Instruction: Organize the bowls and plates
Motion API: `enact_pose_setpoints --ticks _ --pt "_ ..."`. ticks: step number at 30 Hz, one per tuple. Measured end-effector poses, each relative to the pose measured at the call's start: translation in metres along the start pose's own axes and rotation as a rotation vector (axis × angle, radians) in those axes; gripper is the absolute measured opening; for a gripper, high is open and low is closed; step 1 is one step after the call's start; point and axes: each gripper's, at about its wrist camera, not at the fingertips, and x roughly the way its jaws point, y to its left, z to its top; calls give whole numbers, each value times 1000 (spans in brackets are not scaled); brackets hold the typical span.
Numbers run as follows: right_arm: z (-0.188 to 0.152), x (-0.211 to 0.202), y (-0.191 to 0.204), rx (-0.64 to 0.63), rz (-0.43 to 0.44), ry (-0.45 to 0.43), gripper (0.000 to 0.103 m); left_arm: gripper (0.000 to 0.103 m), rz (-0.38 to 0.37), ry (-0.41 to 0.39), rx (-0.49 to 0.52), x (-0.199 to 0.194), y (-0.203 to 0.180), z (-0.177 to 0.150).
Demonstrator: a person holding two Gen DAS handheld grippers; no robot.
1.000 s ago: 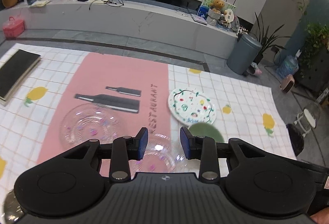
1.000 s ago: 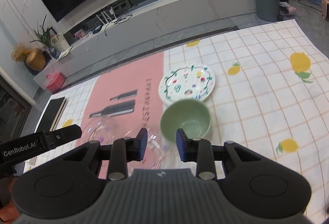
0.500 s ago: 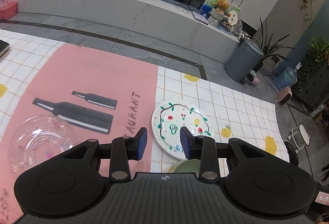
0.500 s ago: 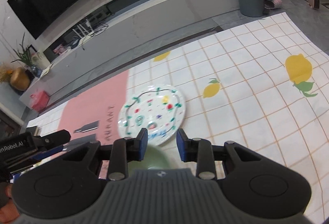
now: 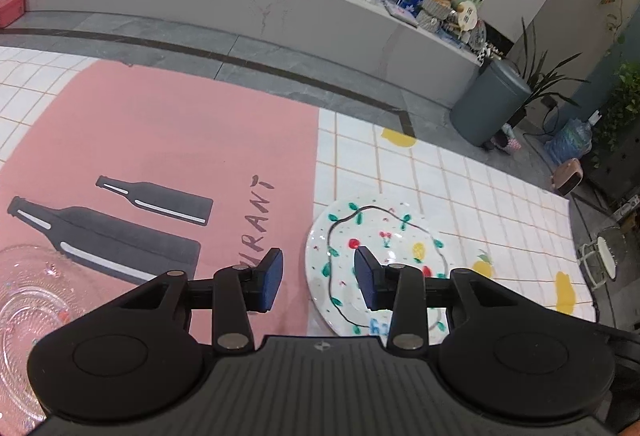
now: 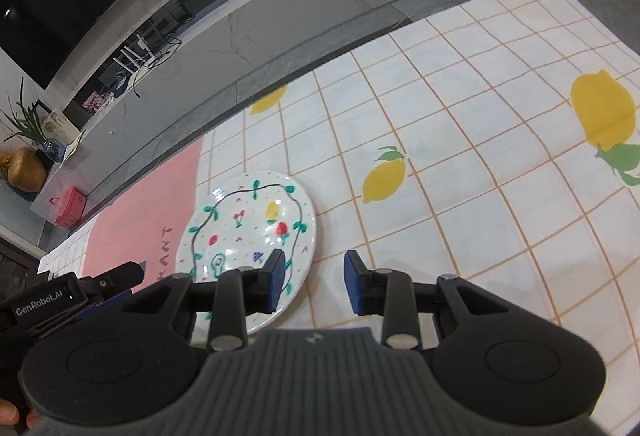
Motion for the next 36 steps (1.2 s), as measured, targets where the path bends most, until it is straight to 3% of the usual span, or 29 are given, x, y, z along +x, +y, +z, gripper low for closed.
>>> enact_pose_setpoints --ticks 16,23,29,33,36 --pt "8 30 -15 84 77 32 34 45 -49 60 -77 36 18 4" --pt "6 39 -9 84 118 44 22 30 -68 78 -104 41 25 3" --pt "5 40 -13 128 135 43 20 14 -99 87 -136 45 27 1" --pt "4 38 -16 143 110 37 8 12 -80 79 -132 43 23 0" --pt "3 36 -14 153 95 38 7 11 -72 81 -127 42 21 0"
